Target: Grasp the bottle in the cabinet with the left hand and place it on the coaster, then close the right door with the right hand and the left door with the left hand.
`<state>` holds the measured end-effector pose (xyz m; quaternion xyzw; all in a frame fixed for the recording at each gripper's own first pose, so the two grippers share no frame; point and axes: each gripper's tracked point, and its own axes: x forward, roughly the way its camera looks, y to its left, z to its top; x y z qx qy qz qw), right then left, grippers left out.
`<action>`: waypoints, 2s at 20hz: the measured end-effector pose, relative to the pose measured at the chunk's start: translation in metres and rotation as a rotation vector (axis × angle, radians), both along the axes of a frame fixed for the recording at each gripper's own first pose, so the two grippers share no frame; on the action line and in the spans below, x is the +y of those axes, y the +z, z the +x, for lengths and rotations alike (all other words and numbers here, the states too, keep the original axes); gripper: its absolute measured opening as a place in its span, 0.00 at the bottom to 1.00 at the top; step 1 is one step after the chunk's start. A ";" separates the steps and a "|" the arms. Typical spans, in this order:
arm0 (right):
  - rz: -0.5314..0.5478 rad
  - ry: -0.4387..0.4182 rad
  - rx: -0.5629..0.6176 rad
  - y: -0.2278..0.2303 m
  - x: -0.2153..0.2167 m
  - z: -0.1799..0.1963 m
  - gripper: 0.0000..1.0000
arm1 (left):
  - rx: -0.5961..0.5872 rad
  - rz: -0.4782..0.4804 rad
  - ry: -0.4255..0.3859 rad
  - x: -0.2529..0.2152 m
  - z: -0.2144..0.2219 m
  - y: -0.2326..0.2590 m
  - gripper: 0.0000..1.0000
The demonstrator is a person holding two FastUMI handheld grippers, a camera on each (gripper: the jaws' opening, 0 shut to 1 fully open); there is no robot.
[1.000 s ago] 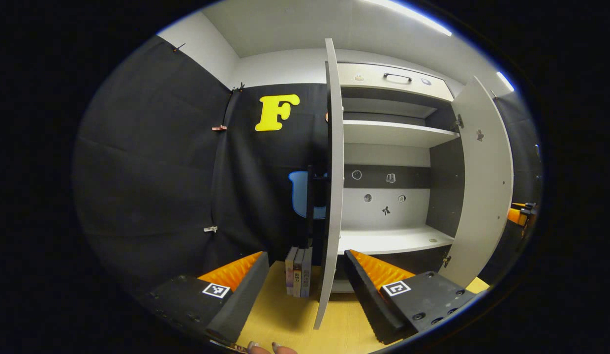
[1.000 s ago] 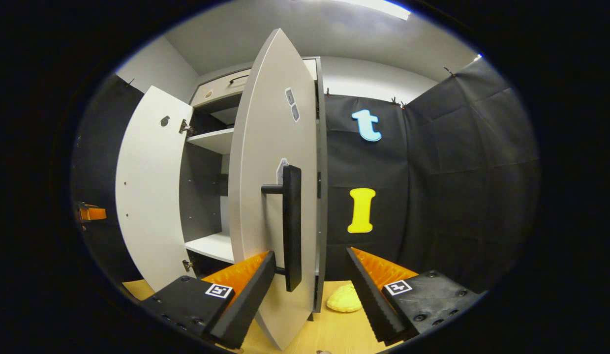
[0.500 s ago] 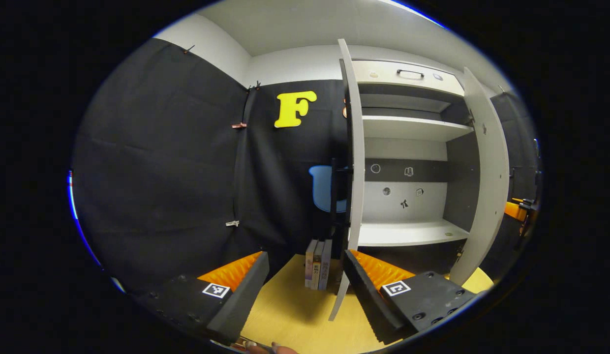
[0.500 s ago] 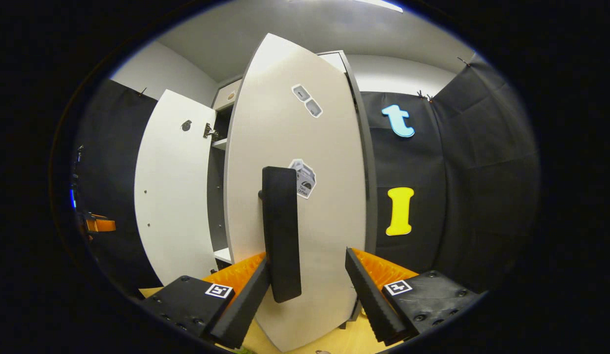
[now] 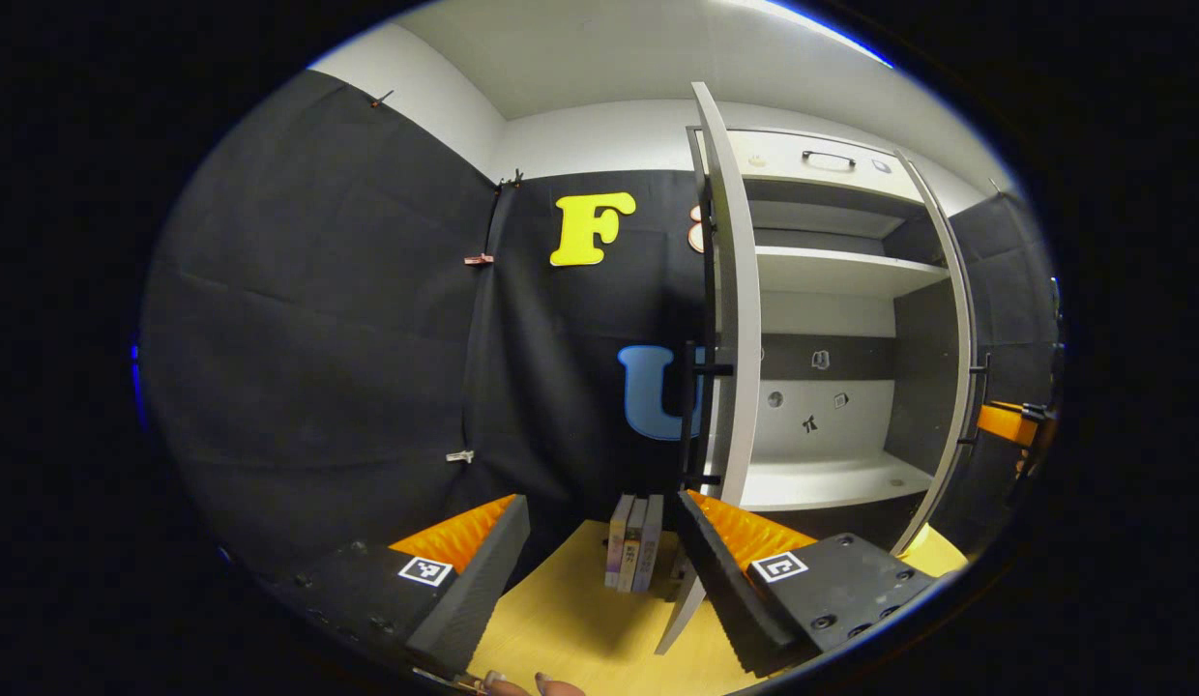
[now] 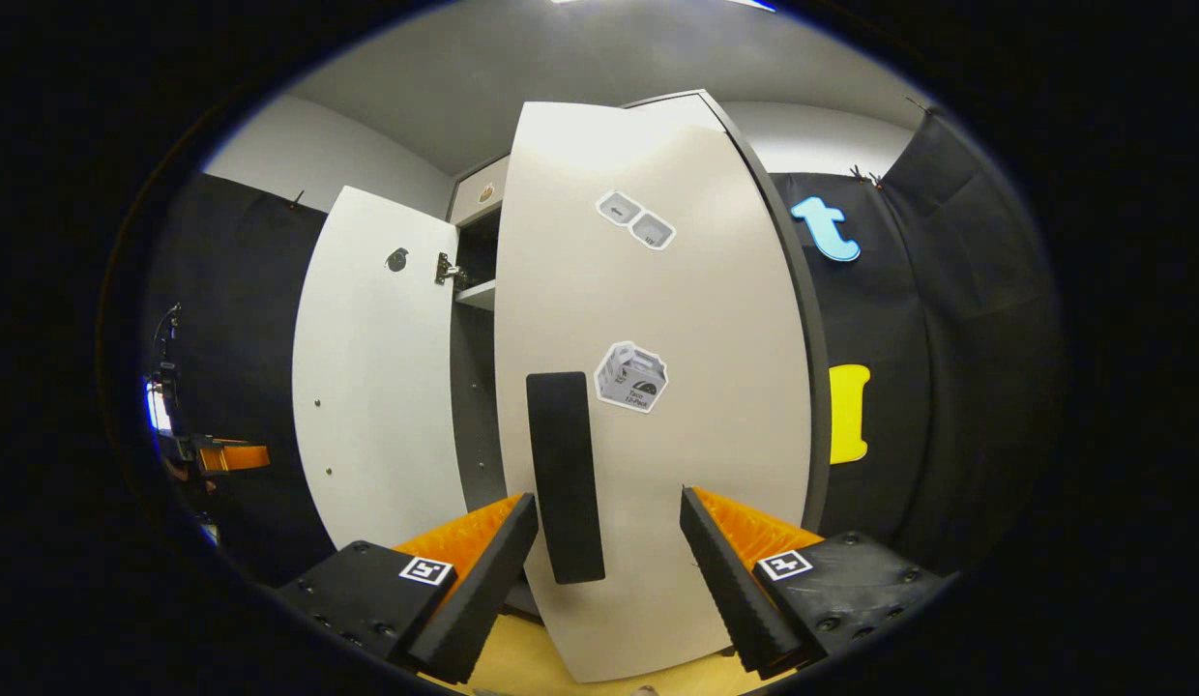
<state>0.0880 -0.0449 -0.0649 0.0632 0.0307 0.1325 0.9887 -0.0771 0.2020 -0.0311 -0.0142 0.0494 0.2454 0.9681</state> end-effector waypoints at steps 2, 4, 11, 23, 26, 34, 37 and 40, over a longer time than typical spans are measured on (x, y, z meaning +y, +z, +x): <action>-0.024 -0.011 0.012 -0.004 -0.002 -0.007 0.98 | -0.006 -0.001 -0.031 0.002 0.015 -0.001 0.96; -0.045 -0.032 0.018 -0.005 -0.007 -0.013 0.98 | -0.010 0.006 -0.071 -0.001 0.031 -0.002 0.96; -0.068 -0.104 0.029 -0.003 -0.023 -0.033 0.98 | -0.028 -0.044 -0.144 -0.003 0.057 -0.013 0.94; -0.087 -0.127 0.041 -0.010 -0.027 -0.038 0.98 | 0.030 0.019 -0.272 -0.037 0.071 -0.010 0.89; -0.087 -0.125 0.045 -0.011 -0.029 -0.037 0.98 | 0.025 0.000 -0.322 -0.056 0.083 -0.011 0.93; -0.097 -0.138 0.065 -0.015 -0.050 -0.034 0.98 | 0.007 -0.056 -0.525 -0.144 0.130 -0.022 0.90; -0.073 -0.151 0.061 -0.011 -0.058 -0.037 0.98 | -0.026 -0.112 -0.567 -0.168 0.143 -0.022 0.95; -0.082 -0.167 0.062 -0.013 -0.068 -0.040 0.98 | -0.030 -0.096 -0.572 -0.174 0.149 -0.016 0.95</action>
